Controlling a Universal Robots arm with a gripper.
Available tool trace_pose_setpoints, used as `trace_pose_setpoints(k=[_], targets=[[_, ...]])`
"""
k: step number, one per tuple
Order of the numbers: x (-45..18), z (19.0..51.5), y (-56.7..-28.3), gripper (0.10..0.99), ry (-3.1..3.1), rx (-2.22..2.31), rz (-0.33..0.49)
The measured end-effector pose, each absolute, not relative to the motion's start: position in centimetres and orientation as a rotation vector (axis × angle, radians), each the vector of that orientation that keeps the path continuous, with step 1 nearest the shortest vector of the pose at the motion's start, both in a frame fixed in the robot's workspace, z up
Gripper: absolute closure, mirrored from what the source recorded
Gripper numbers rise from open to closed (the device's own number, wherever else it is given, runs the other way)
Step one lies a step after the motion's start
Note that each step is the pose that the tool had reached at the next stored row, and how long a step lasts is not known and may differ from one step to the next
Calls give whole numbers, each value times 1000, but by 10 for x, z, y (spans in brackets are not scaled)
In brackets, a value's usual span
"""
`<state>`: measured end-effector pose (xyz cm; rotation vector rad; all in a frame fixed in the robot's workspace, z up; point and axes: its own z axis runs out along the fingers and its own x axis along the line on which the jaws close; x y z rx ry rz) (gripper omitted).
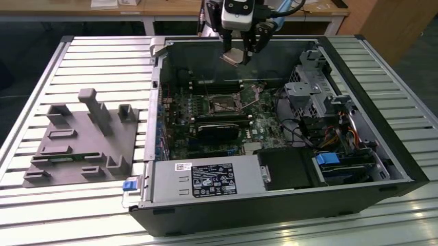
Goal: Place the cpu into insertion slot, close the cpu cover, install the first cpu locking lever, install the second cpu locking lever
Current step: 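Place the cpu into insertion slot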
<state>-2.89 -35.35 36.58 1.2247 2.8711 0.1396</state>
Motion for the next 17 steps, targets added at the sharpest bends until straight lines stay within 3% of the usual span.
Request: trace_pose_setpoints(k=[17], targets=[[-30, 363, -354, 545, 2778, 1411, 137]])
